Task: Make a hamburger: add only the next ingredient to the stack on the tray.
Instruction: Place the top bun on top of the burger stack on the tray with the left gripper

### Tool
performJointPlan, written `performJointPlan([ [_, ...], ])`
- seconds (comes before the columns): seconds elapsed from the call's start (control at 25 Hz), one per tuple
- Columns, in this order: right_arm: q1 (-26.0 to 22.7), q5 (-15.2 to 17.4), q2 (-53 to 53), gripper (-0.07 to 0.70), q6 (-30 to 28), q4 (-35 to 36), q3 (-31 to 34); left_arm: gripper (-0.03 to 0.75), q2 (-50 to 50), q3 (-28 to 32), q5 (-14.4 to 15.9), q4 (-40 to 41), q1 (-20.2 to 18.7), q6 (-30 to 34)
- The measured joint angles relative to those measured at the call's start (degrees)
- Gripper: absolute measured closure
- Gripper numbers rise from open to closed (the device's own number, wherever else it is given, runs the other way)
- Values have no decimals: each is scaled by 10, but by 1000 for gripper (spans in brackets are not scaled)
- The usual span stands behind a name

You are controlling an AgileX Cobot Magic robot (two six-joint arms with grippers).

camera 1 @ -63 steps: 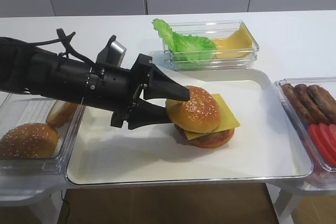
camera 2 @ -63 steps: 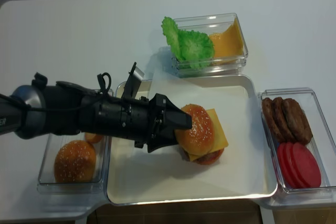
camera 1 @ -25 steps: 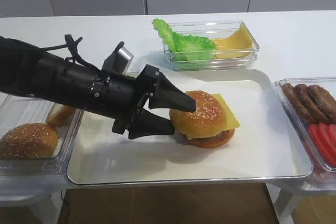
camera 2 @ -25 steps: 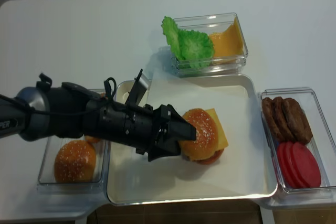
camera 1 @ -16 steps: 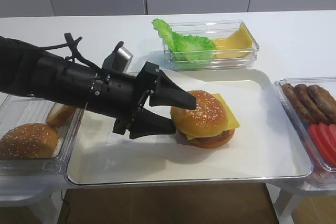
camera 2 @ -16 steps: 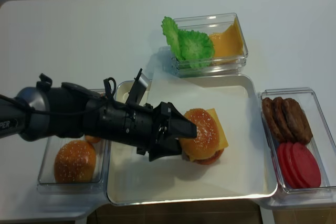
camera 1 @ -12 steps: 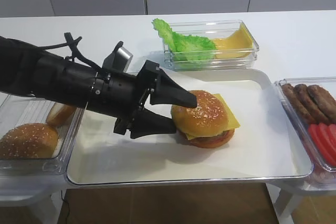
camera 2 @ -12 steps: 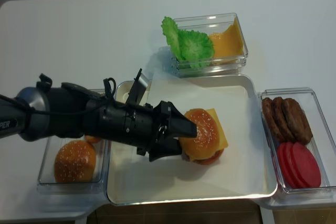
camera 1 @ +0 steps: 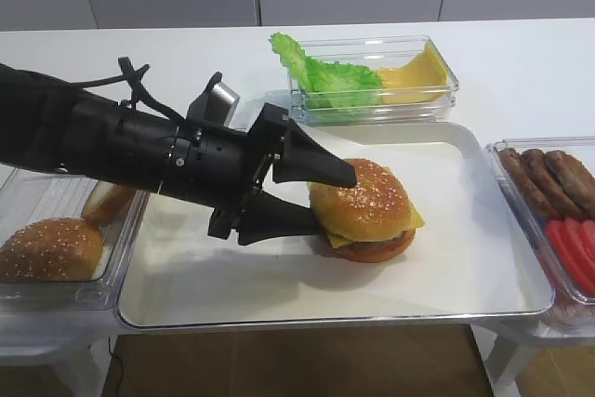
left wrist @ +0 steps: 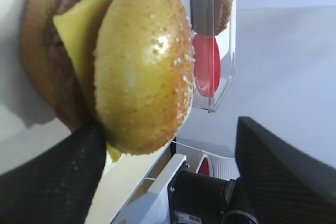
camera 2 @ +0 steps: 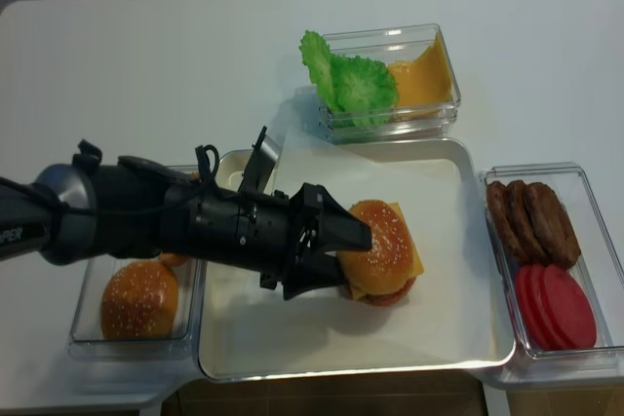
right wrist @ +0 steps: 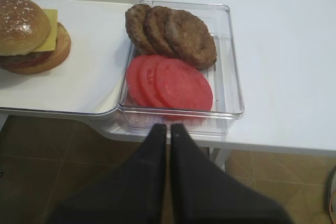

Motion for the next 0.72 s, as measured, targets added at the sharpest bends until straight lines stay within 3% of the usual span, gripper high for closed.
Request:
performJointPlan([
  [0.52,0,0,0,604,0,0,0,111,0,0,-3,-3,0,37],
  [0.72,0,0,0,604,0,0,0,108,0,0,-3,15,17,39],
])
